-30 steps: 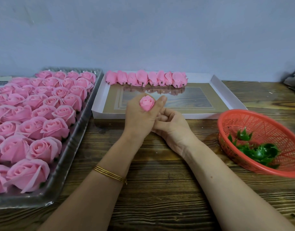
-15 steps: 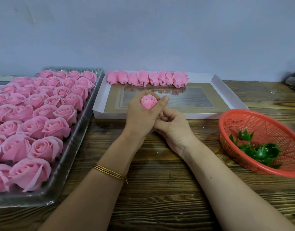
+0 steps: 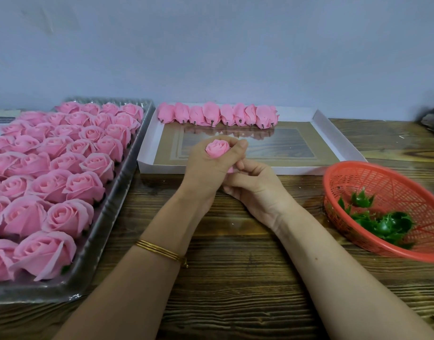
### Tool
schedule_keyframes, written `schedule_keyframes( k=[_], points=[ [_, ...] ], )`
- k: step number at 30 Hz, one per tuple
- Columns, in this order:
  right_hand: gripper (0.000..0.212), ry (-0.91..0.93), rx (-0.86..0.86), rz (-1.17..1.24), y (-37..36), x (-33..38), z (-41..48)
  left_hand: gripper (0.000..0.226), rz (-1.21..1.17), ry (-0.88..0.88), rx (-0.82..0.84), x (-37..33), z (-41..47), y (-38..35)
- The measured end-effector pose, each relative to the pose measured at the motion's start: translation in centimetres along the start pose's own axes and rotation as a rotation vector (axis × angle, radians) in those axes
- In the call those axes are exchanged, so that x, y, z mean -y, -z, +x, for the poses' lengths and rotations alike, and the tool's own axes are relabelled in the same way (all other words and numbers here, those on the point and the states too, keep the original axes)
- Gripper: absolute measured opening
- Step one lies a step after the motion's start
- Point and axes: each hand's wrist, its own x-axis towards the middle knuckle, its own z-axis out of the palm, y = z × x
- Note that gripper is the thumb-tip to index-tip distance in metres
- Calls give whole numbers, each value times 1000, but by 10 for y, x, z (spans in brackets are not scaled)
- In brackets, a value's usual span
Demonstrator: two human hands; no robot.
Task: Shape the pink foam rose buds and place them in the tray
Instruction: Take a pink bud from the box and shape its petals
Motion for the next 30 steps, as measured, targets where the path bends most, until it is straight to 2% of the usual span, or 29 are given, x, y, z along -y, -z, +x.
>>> schedule_keyframes(
  k=[3, 7, 12, 16, 19, 23, 27, 30],
  points=[
    [27, 91, -20, -3, -5, -5, 1, 13, 8, -6, -57, 2, 0, -3],
    [34, 132, -39, -68, -6, -5, 0, 12, 42, -13, -45, 2, 1, -2],
    [12, 27, 6, -24, -3, 1, -2, 7, 22, 28, 60, 1, 1, 2],
    [11, -41, 38, -39, 2, 7, -3, 4, 8, 38, 147, -2, 2, 6],
    [15, -30, 7, -17, 0, 4, -2, 7, 19, 40, 57, -1, 1, 6],
    [28, 78, -35, -38, -5, -2, 0, 14, 40, -2, -93, 2, 2, 2],
    [30, 128, -66, -90, -7, -4, -1, 16, 76, -22, -72, 1, 1, 0],
    [30, 92, -74, -92, -6, -3, -2, 9, 47, 13, -30, 0, 1, 1]
  ],
)
